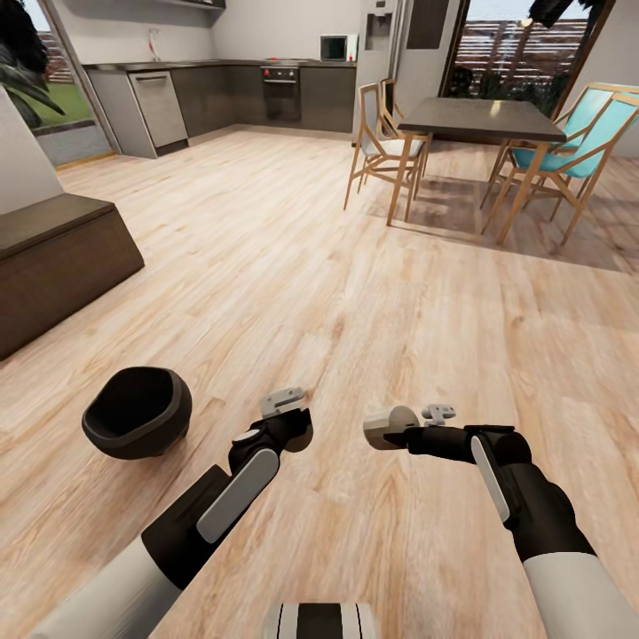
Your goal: Place each of the two pumpkins and all three candles from the living room inside a cabinet in the living room (use any cabinet), then make sure every cabinet is closed, and position the cauldron so it is next to a table in the living room.
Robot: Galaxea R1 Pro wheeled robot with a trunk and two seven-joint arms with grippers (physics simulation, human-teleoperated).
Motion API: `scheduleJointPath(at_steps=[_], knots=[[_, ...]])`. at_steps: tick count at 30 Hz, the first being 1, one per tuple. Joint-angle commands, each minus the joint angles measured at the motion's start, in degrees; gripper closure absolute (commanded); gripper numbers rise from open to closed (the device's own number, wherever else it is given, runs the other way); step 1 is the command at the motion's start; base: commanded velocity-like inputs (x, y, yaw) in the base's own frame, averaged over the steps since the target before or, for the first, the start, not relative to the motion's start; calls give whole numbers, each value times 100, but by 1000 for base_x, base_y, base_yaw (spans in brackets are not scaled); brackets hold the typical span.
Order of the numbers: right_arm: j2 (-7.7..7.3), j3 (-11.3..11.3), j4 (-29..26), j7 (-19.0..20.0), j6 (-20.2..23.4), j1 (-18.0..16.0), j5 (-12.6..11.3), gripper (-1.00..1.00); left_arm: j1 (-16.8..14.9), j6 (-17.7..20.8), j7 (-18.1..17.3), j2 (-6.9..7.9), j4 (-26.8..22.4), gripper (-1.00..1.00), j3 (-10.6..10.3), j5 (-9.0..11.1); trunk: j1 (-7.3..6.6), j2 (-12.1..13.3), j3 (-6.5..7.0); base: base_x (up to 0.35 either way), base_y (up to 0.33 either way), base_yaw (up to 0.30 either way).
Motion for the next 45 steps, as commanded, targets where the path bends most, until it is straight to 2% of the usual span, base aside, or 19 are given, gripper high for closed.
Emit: scheduleJointPath(at_steps=[1, 17, 27, 34, 45], knots=[[0, 2, 1, 1, 8, 0, -31, 100, 0, 0, 1, 0, 0, 100, 0, -1, 0, 0, 0, -15, 12, 0], [0, 2, 1, 1, 8, 0, -29, 100, 0, 0, 1, -7, 0, 100, 0, -1, 0, 0, 0, -241, 67, 16], [11, 9, 5, 1, 10, 0, -29, 100, 0, 0, 2, 0, 0, 100, 0, -1, 0, 0, 0, -19, 5, 266], [69, 11, 5, 1, 7, 0, -20, 100, 0, 0, 2, 0, 0, 100, 0, -1, 0, 0, 0, 0, 0, 253], [71, 18, 1, 1, 8, 0, -20, 100, 2, -9, -5, 17, 6, 100, 5, -1, 0, 0, 0, -34, 32, 20]])
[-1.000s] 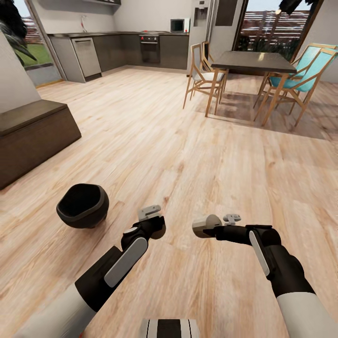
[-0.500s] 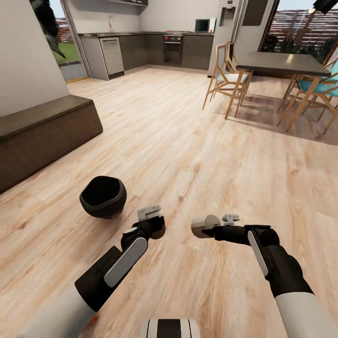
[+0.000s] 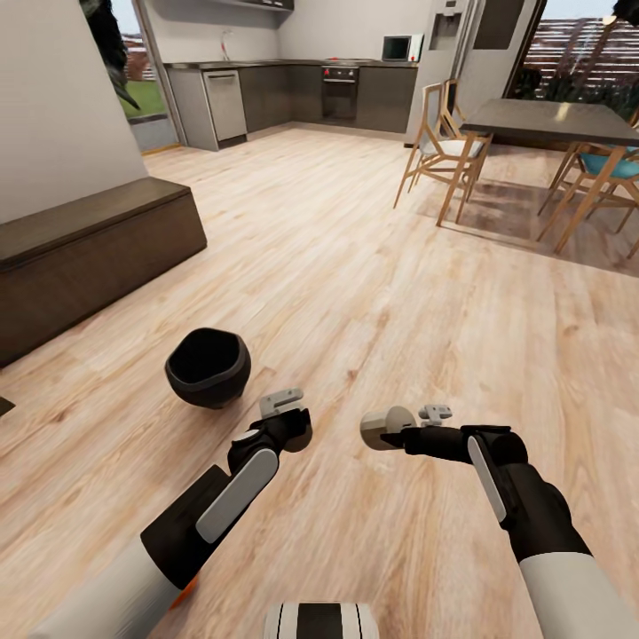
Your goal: Place each of the two pumpkins and all three candles from the living room inside a cabinet in the living room (use any cabinet), then make sure every cabinet is closed, and position the cauldron so it is next to a table in the living room.
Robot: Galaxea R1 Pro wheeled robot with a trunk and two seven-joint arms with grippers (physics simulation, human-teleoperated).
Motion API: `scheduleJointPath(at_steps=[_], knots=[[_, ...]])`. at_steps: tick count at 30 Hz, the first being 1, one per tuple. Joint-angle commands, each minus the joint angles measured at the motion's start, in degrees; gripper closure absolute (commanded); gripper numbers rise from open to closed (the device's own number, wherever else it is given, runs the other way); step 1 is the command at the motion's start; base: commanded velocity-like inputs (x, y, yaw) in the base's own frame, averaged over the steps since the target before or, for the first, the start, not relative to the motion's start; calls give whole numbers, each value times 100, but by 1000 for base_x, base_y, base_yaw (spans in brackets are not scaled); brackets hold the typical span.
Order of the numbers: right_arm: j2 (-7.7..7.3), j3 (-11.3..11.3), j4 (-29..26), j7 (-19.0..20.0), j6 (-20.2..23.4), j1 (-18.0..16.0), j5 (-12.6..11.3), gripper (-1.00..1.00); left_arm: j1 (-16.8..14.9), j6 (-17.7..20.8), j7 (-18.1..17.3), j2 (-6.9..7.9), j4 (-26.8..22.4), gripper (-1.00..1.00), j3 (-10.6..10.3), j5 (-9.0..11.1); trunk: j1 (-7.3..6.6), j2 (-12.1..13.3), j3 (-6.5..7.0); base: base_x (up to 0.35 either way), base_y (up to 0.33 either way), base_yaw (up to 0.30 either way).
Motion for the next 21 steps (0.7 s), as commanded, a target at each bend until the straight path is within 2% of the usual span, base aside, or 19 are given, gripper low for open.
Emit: scheduleJointPath(at_steps=[1, 12, 21], knots=[[0, 0, -1, 0, 0, 0, -6, 100, -1, 1, 0, -2, 1, 100, -1, -2, 0, 0, 0, -158, 147, 0], [0, 0, 0, 0, 2, 0, -6, 100, -2, 0, 7, -2, 3, 100, -5, -4, 0, 0, 0, -124, 114, 3], [2, 0, 7, 0, 0, 0, -6, 100, 0, -32, 36, -8, 3, 100, -5, -43, 0, 0, 0, -4, 3, 196]])
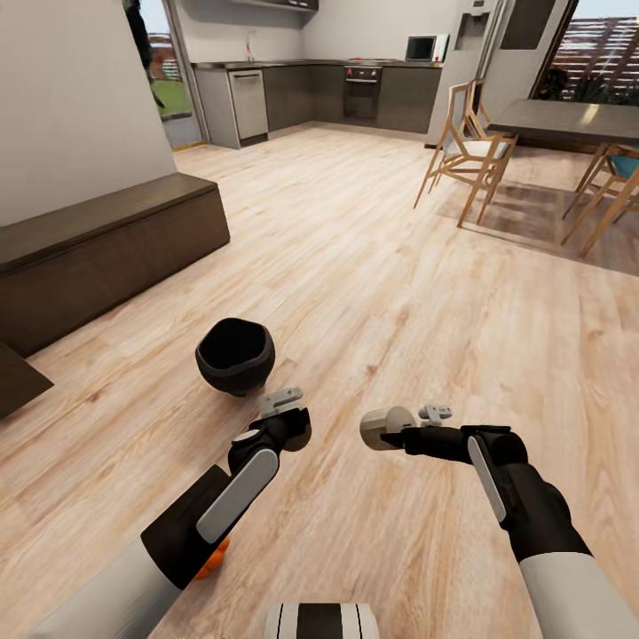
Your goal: Place each of the two pumpkins and all three candles from the living room inside a cabinet in the living room (use any cabinet), then make sure every cabinet is closed, and position the cauldron so it is next to a table in the living room.
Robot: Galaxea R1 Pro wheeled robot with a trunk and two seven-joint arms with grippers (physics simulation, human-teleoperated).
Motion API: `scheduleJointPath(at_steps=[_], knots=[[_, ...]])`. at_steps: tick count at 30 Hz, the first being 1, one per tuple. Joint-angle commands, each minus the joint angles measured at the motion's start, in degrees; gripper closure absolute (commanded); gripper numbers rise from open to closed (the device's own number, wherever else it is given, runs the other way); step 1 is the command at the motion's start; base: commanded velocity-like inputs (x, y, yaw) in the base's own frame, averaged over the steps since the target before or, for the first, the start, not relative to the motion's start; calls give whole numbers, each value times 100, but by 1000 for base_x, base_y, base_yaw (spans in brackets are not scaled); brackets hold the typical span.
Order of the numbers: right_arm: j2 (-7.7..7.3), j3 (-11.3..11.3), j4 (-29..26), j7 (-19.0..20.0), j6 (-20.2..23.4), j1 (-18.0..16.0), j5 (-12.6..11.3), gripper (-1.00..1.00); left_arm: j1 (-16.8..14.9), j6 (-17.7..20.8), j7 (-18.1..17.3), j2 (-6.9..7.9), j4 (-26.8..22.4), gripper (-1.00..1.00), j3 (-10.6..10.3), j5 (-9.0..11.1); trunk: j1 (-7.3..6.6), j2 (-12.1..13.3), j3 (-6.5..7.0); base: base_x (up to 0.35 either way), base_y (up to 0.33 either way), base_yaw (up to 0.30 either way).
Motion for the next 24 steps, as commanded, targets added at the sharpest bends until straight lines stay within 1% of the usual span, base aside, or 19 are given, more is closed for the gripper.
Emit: scheduleJointPath(at_steps=[1, 9, 17, 19, 21, 24], knots=[[-1, 0, 0, 0, 1, 0, 0, 100, -1, -3, -1, 0, -1, 100, -1, -5, 0, 0, 0, 0, 0, 20], [10, 0, 1, 0, -2, 0, 0, 100, -1, -3, -9, 5, 0, 100, 8, -4, 0, 0, 0, 20, 0, 3], [8, 0, 1, 0, -2, 0, 0, 100, 0, -3, -20, 15, 7, 100, 8, 3, 0, 0, 0, 289, 0, 4], [14, 0, 1, 0, -2, 0, 0, 100, 1, -3, -20, 13, 4, 100, 5, 2, 0, 0, 0, 313, 0, 184], [20, 7, 1, 0, -3, 0, 0, 100, -1, -3, -20, 9, 1, 100, 0, -4, 0, 0, 0, 131, 0, 262], [101, 1, 7, -10, -2, 0, 7, 100, -1, -3, -20, 9, 1, 100, 0, -5, 0, 0, 0, 21, 0, 284]])
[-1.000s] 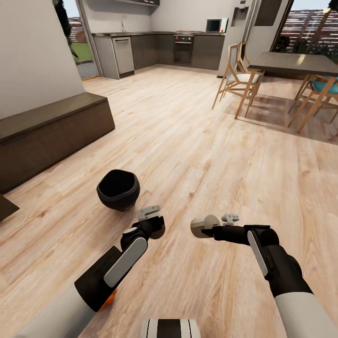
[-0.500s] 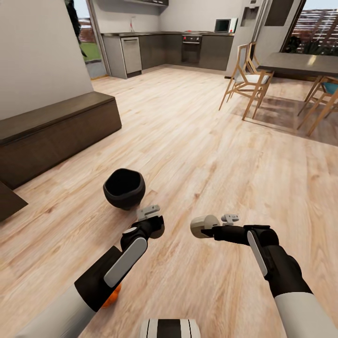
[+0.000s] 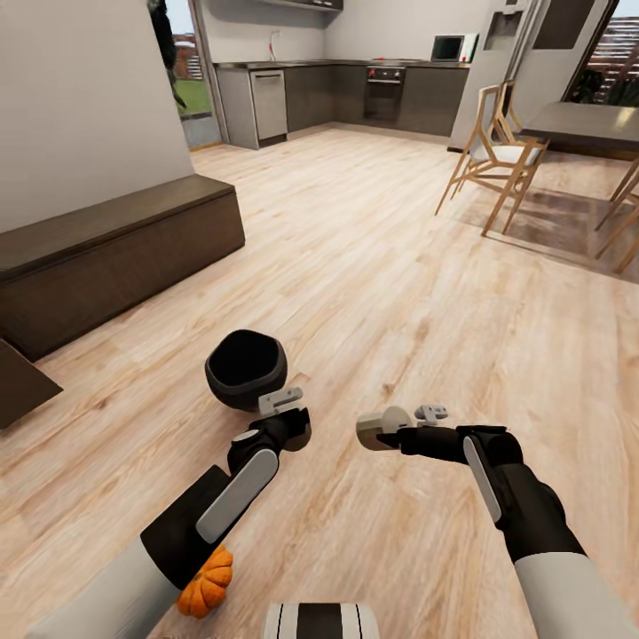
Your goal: Place each of the two pumpkins and all three candles from the living room inside a cabinet in the living room (use any cabinet), then make sure every cabinet is closed, and position the cauldron so it is next to a table in the living room.
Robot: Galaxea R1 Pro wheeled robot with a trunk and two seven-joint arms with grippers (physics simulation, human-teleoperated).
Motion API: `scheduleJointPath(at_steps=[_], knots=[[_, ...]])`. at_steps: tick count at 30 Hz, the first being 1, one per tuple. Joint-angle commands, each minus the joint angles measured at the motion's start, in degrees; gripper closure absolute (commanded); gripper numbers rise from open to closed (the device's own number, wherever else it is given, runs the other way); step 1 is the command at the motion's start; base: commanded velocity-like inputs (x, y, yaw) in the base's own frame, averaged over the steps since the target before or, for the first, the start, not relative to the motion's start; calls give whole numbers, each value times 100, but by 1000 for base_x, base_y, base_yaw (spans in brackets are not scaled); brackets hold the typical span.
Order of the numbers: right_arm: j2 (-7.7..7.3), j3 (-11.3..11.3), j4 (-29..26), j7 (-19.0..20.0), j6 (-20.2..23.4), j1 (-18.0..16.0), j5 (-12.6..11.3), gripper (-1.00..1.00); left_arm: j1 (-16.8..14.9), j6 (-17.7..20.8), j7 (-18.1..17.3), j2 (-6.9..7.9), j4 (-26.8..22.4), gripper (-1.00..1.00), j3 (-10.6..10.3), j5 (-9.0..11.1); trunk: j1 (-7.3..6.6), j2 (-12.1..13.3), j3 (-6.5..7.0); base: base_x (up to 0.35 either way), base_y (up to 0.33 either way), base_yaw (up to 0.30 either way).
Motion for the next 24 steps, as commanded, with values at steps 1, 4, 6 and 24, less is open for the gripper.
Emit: scheduleJointPath(at_steps=[1, 4, 6, 24], knots=[[24, -1, 1, -20, 2, 0, -13, 100, 1, 0, 0, 0, -1, 100, 0, -5, 0, 0, 0, 7, 0, 286], [47, 0, 2, -105, 1, 0, -12, 100, 3, 0, 0, 0, 1, 100, 0, -5, 0, 0, 0, 3, 0, 287], [57, -1, 2, -136, 1, 0, -12, 100, 2, 0, 0, 0, 0, 100, 0, -5, 0, 0, 0, 1, 0, 288], [83, 7, 2, -157, 1, 0, -21, 100, 7, 0, 0, -8, 40, 100, 0, -4, 0, 0, 0, 0, 0, 288]])
